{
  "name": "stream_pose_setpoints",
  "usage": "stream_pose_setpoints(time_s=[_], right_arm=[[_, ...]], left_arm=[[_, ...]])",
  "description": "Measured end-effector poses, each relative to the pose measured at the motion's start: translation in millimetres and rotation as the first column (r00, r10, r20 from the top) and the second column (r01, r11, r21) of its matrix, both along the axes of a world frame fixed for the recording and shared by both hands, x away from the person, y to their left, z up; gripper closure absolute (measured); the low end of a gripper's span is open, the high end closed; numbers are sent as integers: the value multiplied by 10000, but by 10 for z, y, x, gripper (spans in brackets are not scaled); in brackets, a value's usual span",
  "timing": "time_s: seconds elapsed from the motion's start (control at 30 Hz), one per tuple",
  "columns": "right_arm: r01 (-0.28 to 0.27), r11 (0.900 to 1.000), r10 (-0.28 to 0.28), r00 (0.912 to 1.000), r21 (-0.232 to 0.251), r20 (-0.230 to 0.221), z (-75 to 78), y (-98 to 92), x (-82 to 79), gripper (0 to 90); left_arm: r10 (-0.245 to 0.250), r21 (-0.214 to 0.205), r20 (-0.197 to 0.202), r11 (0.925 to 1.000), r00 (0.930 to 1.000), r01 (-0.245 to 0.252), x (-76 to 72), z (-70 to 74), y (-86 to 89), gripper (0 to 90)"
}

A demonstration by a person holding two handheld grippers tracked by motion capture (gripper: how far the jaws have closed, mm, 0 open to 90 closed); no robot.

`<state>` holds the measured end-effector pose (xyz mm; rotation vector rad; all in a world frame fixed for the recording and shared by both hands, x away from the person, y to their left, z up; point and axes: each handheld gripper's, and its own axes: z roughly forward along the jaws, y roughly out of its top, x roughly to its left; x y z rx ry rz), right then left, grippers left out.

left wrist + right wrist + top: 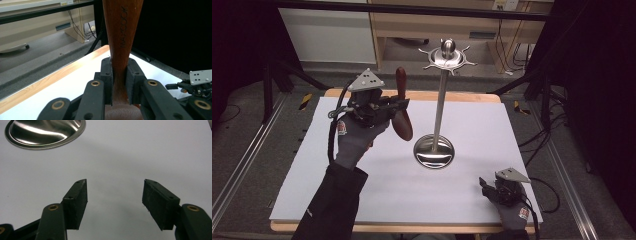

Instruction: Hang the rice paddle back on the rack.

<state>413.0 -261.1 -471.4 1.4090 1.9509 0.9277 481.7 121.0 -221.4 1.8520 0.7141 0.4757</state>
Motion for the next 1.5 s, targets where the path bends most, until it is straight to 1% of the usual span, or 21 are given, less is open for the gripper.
stream_pose_setpoints(time_s=[0.07, 0.1, 0.13, 0.17, 0.27, 0.47, 0.9, 1.2, 1.5], right_arm=[[-2, 10000, 2, 10000, 0, 1, 0, 1, 0, 370], [11, 10000, -11, 10000, 8, -6, 1, 2, -1, 370], [7, 10000, -7, 10000, 22, 12, 2, 3, -2, 370], [-10, 10000, 10, 10000, -8, 24, 3, -1, -1, 369], [-21, 10000, 21, 10000, -22, 34, 2, -4, 0, 370], [-32, 10000, 32, 10000, -32, 27, 1, 0, 3, 370], [-12, 10000, 12, 10000, -36, 58, 5, -4, 0, 370], [5, 10000, -5, 10000, -4, 70, 9, -8, -3, 370], [-3, 10000, 4, 10000, -47, 80, 9, -14, -2, 370]], left_arm=[[16, 59, 11, 10000, 10000, -16, 12, 5, -20, 774], [-62, 90, 241, 9999, 9997, 60, 31, 10, -27, 774], [-109, 97, 314, 9999, 9994, 106, 37, 13, -36, 774], [-44, 69, 24, 10000, 10000, 44, 17, 15, -51, 774], [-45, 118, 65, 9999, 10000, 44, 23, 27, -71, 774], [-24, 178, -3, 9998, 10000, 24, 80, 58, -106, 774], [-37, 252, -15, 9997, 10000, 37, 121, 121, -173, 775], [-119, 386, -85, 9992, 9999, 123, 150, 127, -256, 774], [-162, 463, -215, 9988, 9996, 172, 187, 121, -294, 774]])
